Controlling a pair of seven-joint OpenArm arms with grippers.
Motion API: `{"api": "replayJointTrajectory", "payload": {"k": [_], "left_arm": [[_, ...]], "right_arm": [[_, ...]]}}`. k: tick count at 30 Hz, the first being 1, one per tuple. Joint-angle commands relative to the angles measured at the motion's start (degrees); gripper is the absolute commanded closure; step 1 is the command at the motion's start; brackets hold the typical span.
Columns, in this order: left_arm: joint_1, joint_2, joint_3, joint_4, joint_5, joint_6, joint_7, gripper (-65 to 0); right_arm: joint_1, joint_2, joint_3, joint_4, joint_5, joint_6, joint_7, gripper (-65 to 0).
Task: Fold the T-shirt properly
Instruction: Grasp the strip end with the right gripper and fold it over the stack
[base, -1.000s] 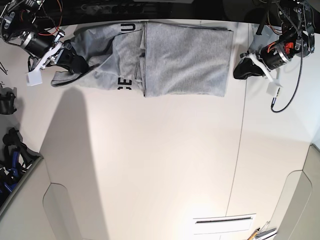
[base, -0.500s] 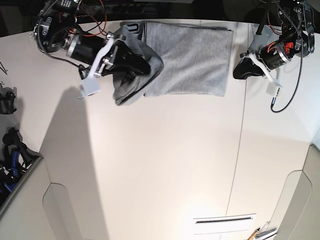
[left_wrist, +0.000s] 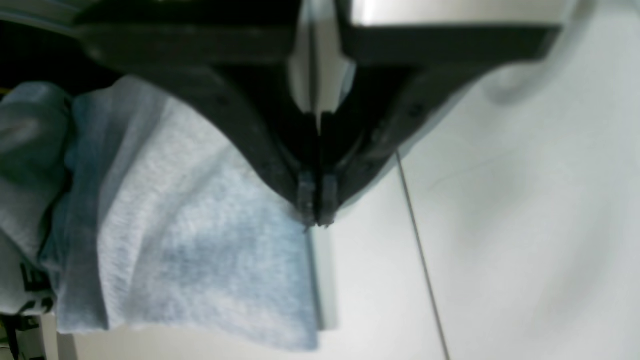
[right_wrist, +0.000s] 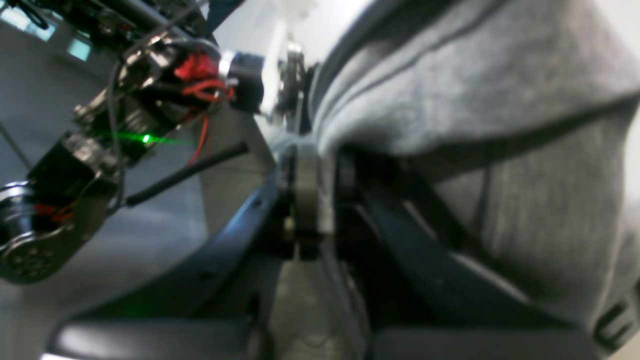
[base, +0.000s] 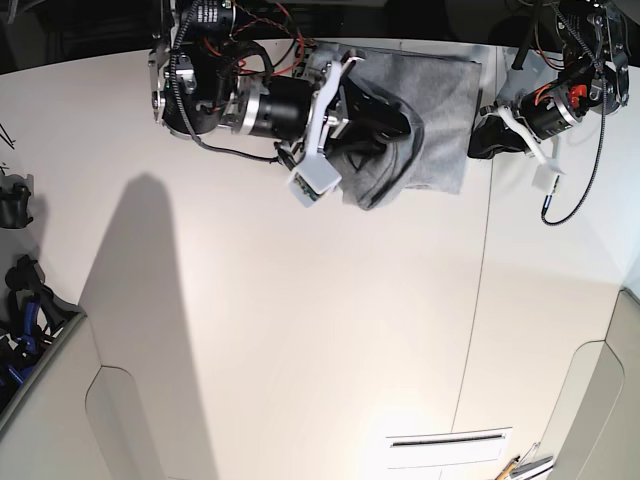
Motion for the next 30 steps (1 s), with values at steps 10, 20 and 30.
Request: {"api": "replayJointTrajectory", "payload": {"k": [10,20,30], "left_arm": [[0.2,-0.6,-0.1,0.1,2.4,0.9,1.6,0.0],[0.2,-0.6,-0.1,0.0,2.4,0.9,1.6,0.0],[0.2,-0.1,-0.1,0.0,2.4,0.9,1.6,0.0]], "right_arm": [[5.4,-0.5,-8.0,0.8,-9.8,0.1,7.8,0.0],[5.4,-0.5,-8.4,0.3,-10.6,-0.1,9.0,0.0],[5.4,-2.2,-8.4,-1.4,-13.0,-0.5,9.8,0.0]]}}
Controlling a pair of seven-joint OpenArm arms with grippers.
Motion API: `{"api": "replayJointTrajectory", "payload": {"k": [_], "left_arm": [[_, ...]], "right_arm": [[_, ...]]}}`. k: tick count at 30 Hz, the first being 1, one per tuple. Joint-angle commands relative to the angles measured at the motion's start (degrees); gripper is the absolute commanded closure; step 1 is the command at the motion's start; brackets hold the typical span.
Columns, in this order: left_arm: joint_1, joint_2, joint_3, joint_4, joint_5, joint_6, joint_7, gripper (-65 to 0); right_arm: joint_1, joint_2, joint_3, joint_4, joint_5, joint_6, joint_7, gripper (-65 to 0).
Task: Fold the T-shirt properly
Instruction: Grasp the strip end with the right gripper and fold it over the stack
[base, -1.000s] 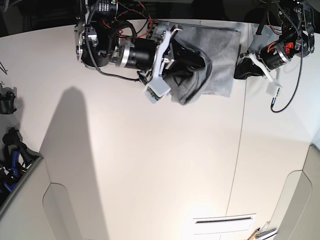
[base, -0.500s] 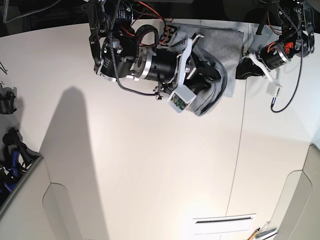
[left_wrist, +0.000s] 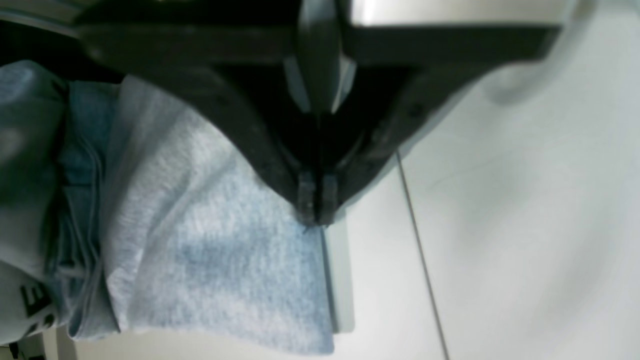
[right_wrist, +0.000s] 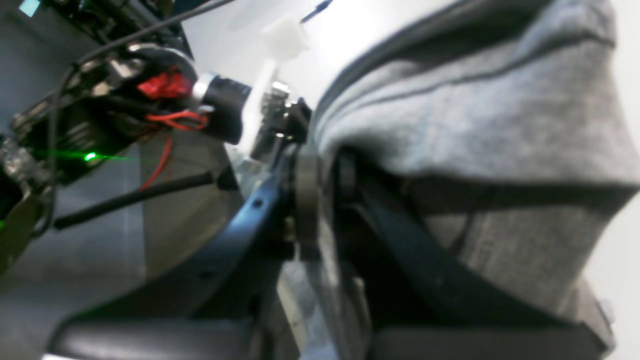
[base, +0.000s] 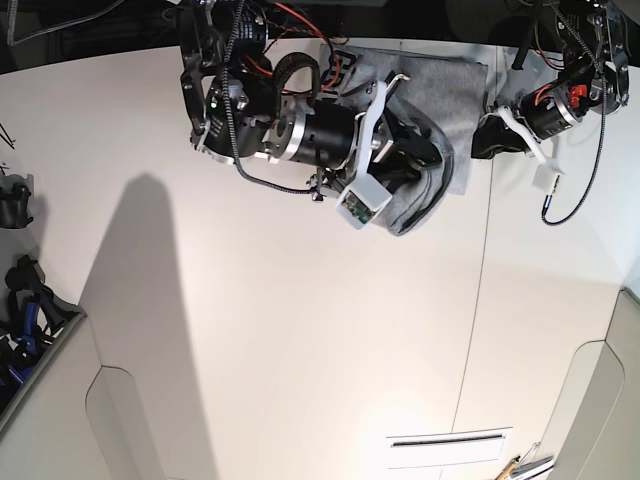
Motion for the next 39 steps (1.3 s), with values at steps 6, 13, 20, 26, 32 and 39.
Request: {"api": "replayJointTrajectory", "payload": {"k": [6,13,20,26,32,39], "left_arm": [[0.2,-0.2,0.0,0.1,2.0,0.9,1.6,0.0],[0.2,-0.2,0.0,0.0,1.9,0.9,1.6,0.0],[0.2,-0.2,0.0,0.1,1.9,0.9,1.6,0.0],[0.2,-0.2,0.0,0.1,1.9,0.9,1.6,0.0],[0.2,-0.2,0.0,0.1,1.6,0.9,1.6,0.0],[0.2,-0.2,0.0,0.1,1.4,0.9,1.6,0.0]], "right_arm": [[1.3,-2.8,-1.7,-7.4,-2.8,0.2,3.4,0.0],[4.4,-2.8,-4.7,-16.0,-3.7,0.2,3.4,0.0],[6.1,-2.8,-8.3,-16.3,-1.8,0.2,1.1,0.0],[8.2,-2.8,-11.6,-16.3,1.3,0.0,-1.9,-13.5],[8.7,-2.8,-12.2,-16.3,4.4,0.0,-2.0,-19.7],[10.6,-2.8,-12.2,-14.2,5.4,0.0,-2.2,-19.7]]}}
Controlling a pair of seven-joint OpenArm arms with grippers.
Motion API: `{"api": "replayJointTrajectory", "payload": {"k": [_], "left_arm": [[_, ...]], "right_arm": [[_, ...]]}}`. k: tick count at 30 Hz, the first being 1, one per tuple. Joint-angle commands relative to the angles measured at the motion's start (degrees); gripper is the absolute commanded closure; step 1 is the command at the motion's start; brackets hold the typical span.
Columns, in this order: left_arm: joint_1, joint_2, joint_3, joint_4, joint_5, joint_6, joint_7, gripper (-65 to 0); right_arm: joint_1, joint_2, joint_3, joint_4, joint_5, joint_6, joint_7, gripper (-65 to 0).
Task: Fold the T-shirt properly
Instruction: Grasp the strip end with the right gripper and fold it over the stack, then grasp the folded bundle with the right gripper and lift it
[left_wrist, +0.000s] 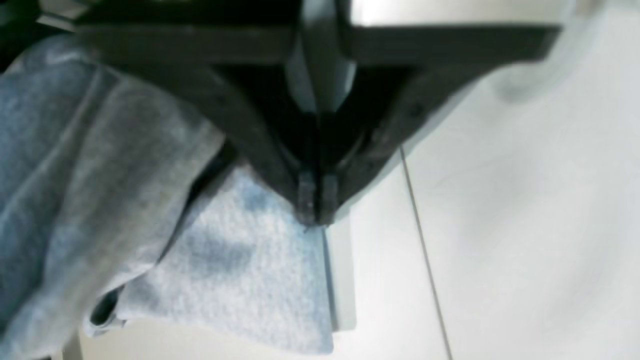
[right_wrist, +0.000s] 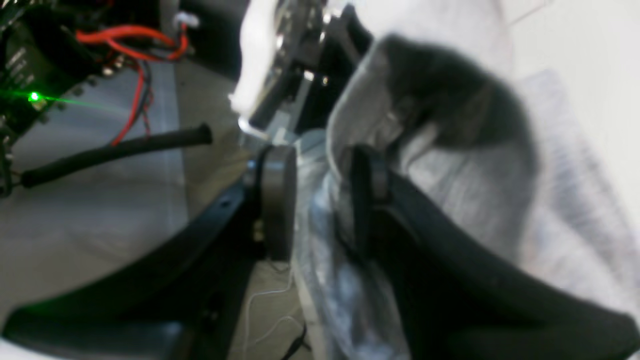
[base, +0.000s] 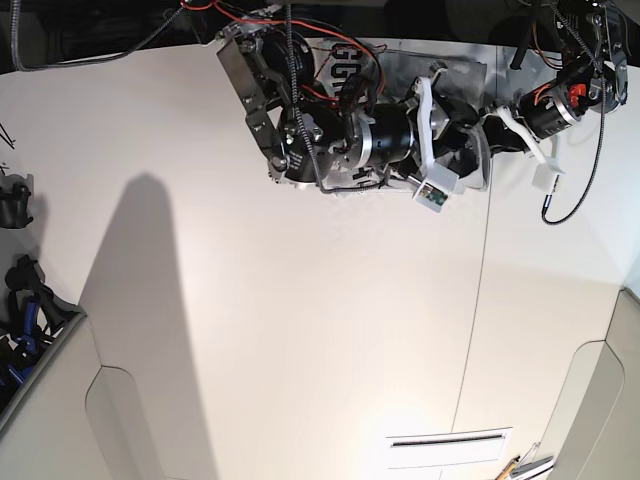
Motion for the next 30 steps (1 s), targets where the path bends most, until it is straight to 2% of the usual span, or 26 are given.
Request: {"api": "replayJointTrajectory", "payload": {"k": [1,7,14,15,17,18,26,30], "left_arm": [[0.2,-0.5,0.0,0.1,2.0,0.9,1.6,0.0],[0.2,-0.5,0.0,0.1,2.0,0.9,1.6,0.0],[0.2,-0.5,0.0,0.1,2.0,0.9,1.6,0.0],[0.2,-0.5,0.0,0.1,2.0,0.9,1.6,0.0],[0.2,-0.5,0.0,0.1,2.0,0.9,1.6,0.0],[0.2,-0.5,0.0,0.1,2.0,0.9,1.6,0.0],[0.2,-0.5,0.0,0.1,1.3,0.9,1.6,0.0],[0.2,-0.5,0.0,0.1,1.3,0.9,1.8,0.0]], "right_arm": [[1.7,-1.2,-0.4,2.2,3.1,0.4,1.4,-19.7],[5.9,-1.2,-0.1,9.8,2.6,0.4,-5.7,-19.7],[5.2,-1.1,4.6,16.0,-2.9,-0.8,-7.9,-18.2],[4.8,-1.1,5.8,16.0,-3.3,-1.0,-8.3,-14.7],[3.5,-1.1,8.9,16.0,-3.8,-1.3,-9.0,-3.0],[2.7,-1.0,10.7,16.0,-4.0,-1.3,-9.5,0.0],[-3.9,-0.9,27.5,16.0,-3.9,-1.3,-10.4,0.0],[-6.8,-0.9,32.7,16.0,-3.5,-1.3,-9.8,0.0]]}}
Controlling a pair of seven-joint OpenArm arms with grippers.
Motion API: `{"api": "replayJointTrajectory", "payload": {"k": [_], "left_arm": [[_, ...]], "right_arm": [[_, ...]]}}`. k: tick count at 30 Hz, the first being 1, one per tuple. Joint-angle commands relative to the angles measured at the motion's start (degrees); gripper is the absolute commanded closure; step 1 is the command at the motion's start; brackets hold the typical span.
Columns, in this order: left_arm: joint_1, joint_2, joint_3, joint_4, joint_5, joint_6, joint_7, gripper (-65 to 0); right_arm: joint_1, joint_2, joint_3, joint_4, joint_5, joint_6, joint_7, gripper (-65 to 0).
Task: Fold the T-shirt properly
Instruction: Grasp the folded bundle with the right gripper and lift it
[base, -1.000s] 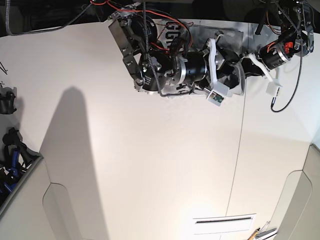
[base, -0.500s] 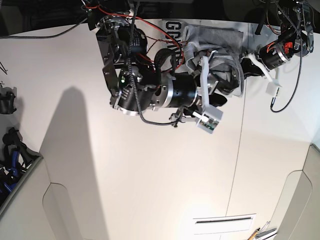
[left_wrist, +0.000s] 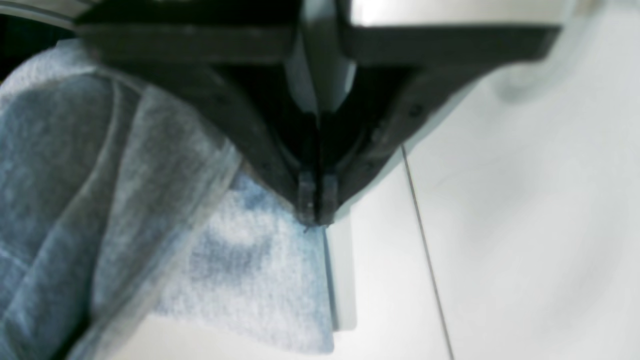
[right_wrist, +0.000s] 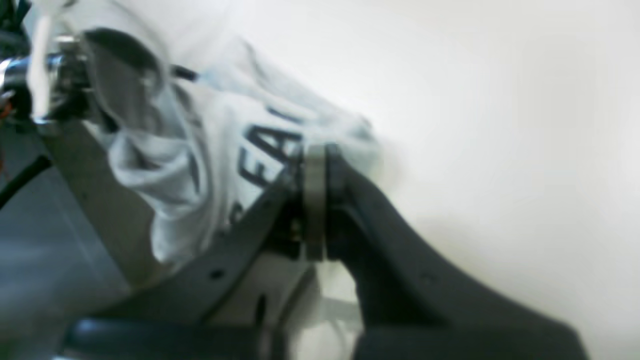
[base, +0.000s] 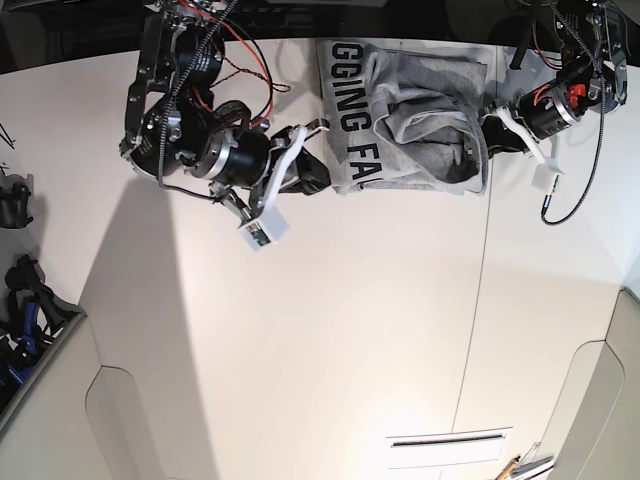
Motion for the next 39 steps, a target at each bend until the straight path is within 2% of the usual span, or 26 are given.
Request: {"api": "replayJointTrajectory", "payload": {"k": [1,6,12,18,23,26,30,32,39], "left_arm": [[0.2,-0.5,0.0,0.1,1.4,0.8,1.7,0.0],[0.2,-0.5,0.0,0.1,1.2,0.8,1.7,0.0],[0.2,-0.5,0.0,0.1,1.2,0.8,1.8,0.0],[0.2,-0.5,0.0,0.1,1.2,0.8,1.7,0.0],[0.2,-0.5,0.0,0.1,1.2,0.8,1.8,0.0],[0.2,-0.5,0.0,0.1,1.2,0.8,1.7,0.0],[0.2,-0.5,0.0,0.1,1.2,0.8,1.7,0.0],[0.2,-0.5,0.0,0.1,1.2,0.8,1.7,0.0],[-0.2,-0.6,-0.3,0.1,1.2,0.8,1.7,0.0]], "right_arm": [[0.1,-0.3,0.3,1.0,1.4,0.0,1.4,0.0],[-2.5,-0.4,-1.3,1.0,1.3,0.0,3.2,0.0],[-4.5,-0.4,-7.6,0.9,-1.1,0.0,4.7,0.0],[-4.7,-0.4,-15.0,0.8,-6.4,-4.1,5.8,0.0],[-4.7,-0.4,-22.3,0.8,-6.0,-4.5,6.6,0.0],[-4.7,-0.4,-27.7,0.8,-3.1,-3.8,6.7,0.0],[-4.1,0.7,-33.9,0.8,2.2,-0.1,6.7,0.0],[-3.4,1.1,-35.4,0.8,3.6,0.7,6.7,0.0],[-3.1,1.1,-36.0,0.8,1.4,1.1,7.2,0.0]]}}
